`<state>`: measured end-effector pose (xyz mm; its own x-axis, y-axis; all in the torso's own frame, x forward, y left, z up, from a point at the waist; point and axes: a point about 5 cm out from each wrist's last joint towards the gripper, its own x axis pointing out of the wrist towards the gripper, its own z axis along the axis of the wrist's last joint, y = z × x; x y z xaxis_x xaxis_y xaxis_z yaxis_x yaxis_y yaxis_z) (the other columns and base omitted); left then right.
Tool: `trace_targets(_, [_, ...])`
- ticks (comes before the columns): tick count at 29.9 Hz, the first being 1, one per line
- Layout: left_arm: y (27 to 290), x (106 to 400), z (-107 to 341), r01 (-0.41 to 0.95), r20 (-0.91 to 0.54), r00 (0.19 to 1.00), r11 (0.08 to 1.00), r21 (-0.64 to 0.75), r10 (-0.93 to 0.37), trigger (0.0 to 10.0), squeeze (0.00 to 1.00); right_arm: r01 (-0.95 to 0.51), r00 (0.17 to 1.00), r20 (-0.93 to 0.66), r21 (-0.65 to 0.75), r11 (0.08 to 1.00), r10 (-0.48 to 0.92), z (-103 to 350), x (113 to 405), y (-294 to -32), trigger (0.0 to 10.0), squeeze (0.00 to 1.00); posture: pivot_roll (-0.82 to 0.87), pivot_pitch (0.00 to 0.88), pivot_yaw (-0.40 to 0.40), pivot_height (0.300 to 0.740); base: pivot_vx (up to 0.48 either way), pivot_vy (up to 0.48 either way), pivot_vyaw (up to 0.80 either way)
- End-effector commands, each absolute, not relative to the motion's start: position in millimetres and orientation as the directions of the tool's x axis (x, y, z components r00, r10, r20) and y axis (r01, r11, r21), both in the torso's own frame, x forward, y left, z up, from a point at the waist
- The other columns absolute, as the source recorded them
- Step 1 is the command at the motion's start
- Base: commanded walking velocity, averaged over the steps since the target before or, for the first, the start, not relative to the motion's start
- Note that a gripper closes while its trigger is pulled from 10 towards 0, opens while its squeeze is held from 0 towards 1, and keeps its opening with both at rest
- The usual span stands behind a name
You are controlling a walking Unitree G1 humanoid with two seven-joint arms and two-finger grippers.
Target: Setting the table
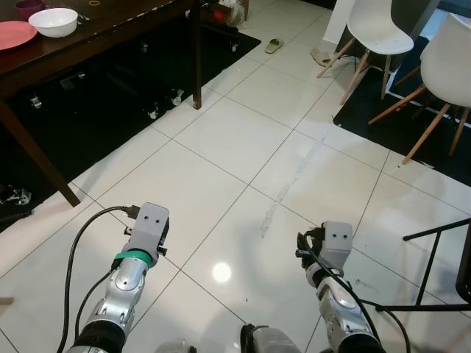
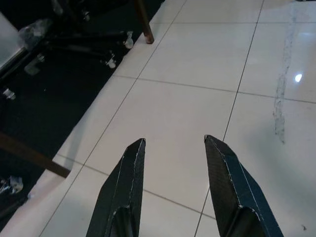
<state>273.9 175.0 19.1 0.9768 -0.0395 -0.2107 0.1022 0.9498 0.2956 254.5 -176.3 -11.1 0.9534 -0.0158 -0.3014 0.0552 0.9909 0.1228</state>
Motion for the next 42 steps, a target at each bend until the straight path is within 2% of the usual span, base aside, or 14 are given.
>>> trace_targets(1, [169.6,275.1,18.3,0.124,-0.216,0.975,0.945,0.302,-0.059,10.0,0.0,0.073,0.949,-0.313,0.118,0.99,-0.033,-14.1,251.7,-179.1,10.0,0.0,0.02,0.0,0.017,0.74,0.375,0.0,0.0])
trace_targets(11, [170.6,271.8,13.6,0.131,-0.237,0.97,0.943,0.307,-0.058,10.0,0.0,0.071,0.94,-0.339,0.104,0.992,-0.032,-19.9,245.6,-178.8,10.0,0.0,0.02,0.0,0.017,0.74,0.362,0.0,0.0])
trace_targets(18, [172.3,259.2,-3.1,0.163,-0.311,0.949,0.931,0.327,-0.057,10.0,0.0,0.064,0.914,-0.406,0.088,0.994,-0.023,-32.4,234.2,-179.0,10.0,0.0,0.02,0.0,0.016,0.74,0.335,0.0,0.0])
trace_targets(42, [163.1,259.9,-3.2,0.209,-0.307,0.946,0.921,0.328,-0.105,10.0,0.0,0.078,0.915,-0.402,0.089,0.993,-0.035,-32.4,234.7,-178.7,10.0,0.0,0.01,0.0,0.025,0.74,0.365,0.0,0.0])
